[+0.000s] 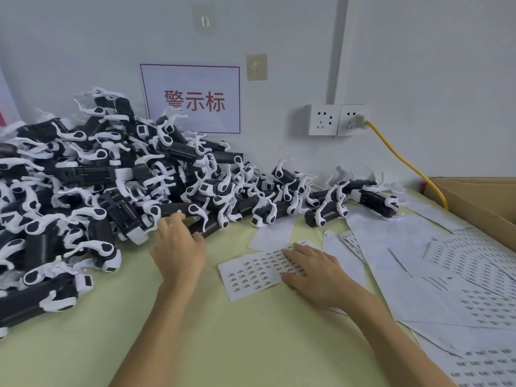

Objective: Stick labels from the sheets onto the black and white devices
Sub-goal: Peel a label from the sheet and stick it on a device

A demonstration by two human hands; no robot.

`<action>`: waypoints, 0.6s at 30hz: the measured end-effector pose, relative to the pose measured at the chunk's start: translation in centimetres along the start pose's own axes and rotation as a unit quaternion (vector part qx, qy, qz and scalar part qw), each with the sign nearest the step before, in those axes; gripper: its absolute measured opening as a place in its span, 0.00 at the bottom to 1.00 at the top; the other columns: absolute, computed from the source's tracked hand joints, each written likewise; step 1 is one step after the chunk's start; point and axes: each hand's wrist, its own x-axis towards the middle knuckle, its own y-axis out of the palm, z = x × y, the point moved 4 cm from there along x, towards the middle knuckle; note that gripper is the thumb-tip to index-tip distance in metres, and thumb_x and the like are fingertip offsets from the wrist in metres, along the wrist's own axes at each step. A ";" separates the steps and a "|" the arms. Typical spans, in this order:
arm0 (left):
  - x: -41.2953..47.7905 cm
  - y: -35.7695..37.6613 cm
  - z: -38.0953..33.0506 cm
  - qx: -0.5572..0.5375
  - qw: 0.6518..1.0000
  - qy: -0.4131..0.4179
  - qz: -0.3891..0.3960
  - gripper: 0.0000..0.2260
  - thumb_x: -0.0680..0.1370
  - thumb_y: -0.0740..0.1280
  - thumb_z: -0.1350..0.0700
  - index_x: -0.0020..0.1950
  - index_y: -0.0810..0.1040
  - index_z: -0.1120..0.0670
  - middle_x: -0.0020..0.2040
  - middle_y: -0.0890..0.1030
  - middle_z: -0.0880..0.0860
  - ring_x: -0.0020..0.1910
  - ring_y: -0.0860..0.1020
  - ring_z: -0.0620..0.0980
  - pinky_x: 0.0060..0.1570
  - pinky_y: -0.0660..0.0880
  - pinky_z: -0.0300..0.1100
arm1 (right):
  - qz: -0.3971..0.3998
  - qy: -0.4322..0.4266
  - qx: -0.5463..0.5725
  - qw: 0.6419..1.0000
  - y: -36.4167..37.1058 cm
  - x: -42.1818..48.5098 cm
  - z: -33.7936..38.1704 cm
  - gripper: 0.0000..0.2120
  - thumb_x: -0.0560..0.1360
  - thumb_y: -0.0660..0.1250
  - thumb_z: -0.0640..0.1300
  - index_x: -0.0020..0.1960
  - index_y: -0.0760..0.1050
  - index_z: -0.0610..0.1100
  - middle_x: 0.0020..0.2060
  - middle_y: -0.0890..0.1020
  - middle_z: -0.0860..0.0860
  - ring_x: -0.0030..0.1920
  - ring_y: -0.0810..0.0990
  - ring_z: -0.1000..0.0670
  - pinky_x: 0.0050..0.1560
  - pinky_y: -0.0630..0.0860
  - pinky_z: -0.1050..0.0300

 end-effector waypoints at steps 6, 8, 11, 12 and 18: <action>0.7 1.0 0.1 -0.126 0.990 0.062 0.025 0.09 0.82 0.62 0.67 0.53 0.82 0.62 0.52 0.80 0.60 0.51 0.77 0.59 0.48 0.70 0.46 | -0.001 -0.004 0.012 1.000 0.0 0.0 -0.1 0.29 0.82 0.58 0.61 0.81 0.58 0.56 0.82 0.56 0.53 0.81 0.52 0.52 0.78 0.47 0.48; 0.5 0.9 -0.8 -0.159 0.982 0.095 0.034 0.09 0.82 0.63 0.66 0.50 0.83 0.59 0.44 0.83 0.55 0.44 0.80 0.57 0.41 0.70 0.42 | -0.004 -0.006 0.016 1.000 0.0 0.0 -0.1 0.29 0.82 0.58 0.60 0.80 0.59 0.56 0.81 0.58 0.53 0.81 0.53 0.52 0.78 0.48 0.48; 0.2 0.8 -1.7 -0.290 0.953 0.064 0.066 0.09 0.83 0.64 0.61 0.50 0.83 0.55 0.40 0.83 0.48 0.34 0.82 0.51 0.33 0.75 0.37 | -0.015 -0.013 0.029 0.999 -0.3 -0.1 0.1 0.26 0.82 0.60 0.59 0.78 0.63 0.55 0.79 0.62 0.54 0.79 0.58 0.51 0.76 0.51 0.49; 0.3 0.8 -1.8 -0.348 0.933 0.041 0.081 0.09 0.84 0.63 0.61 0.51 0.84 0.55 0.38 0.83 0.47 0.31 0.82 0.49 0.31 0.78 0.38 | -0.022 -0.016 0.039 0.999 -0.5 -0.2 0.2 0.24 0.82 0.61 0.58 0.76 0.66 0.55 0.78 0.65 0.55 0.78 0.61 0.51 0.75 0.54 0.49; -0.7 1.3 -3.2 -0.639 0.729 -0.108 0.221 0.12 0.84 0.62 0.63 0.50 0.84 0.55 0.32 0.77 0.49 0.28 0.74 0.42 0.26 0.73 0.34 | -0.089 -0.049 0.194 0.976 -2.0 -0.8 1.7 0.14 0.83 0.63 0.53 0.67 0.75 0.52 0.65 0.77 0.58 0.66 0.74 0.55 0.69 0.68 0.54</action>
